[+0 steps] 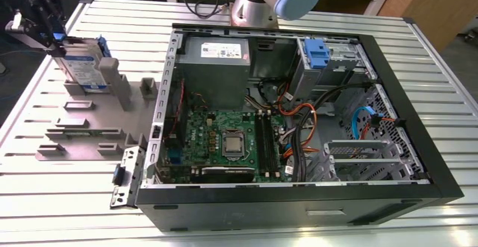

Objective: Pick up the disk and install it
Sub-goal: 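Pick up the disk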

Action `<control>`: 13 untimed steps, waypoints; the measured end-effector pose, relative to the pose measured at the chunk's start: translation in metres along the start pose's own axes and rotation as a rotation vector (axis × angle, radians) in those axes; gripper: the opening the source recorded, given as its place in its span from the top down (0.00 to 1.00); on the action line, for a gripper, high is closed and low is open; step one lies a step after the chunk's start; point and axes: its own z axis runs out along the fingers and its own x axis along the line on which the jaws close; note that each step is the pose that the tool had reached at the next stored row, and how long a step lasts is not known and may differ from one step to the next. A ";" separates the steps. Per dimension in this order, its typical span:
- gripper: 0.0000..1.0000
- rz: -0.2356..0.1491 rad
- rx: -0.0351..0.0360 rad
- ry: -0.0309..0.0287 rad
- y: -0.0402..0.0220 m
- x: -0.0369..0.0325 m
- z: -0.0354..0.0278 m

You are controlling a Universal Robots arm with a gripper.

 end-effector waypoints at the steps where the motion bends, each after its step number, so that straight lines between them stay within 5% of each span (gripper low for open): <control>1: 0.59 0.000 0.0000 0.0000 0.0000 0.0000 0.0000; 13: 0.64 0.000 0.0000 0.0000 0.0000 0.0000 0.0002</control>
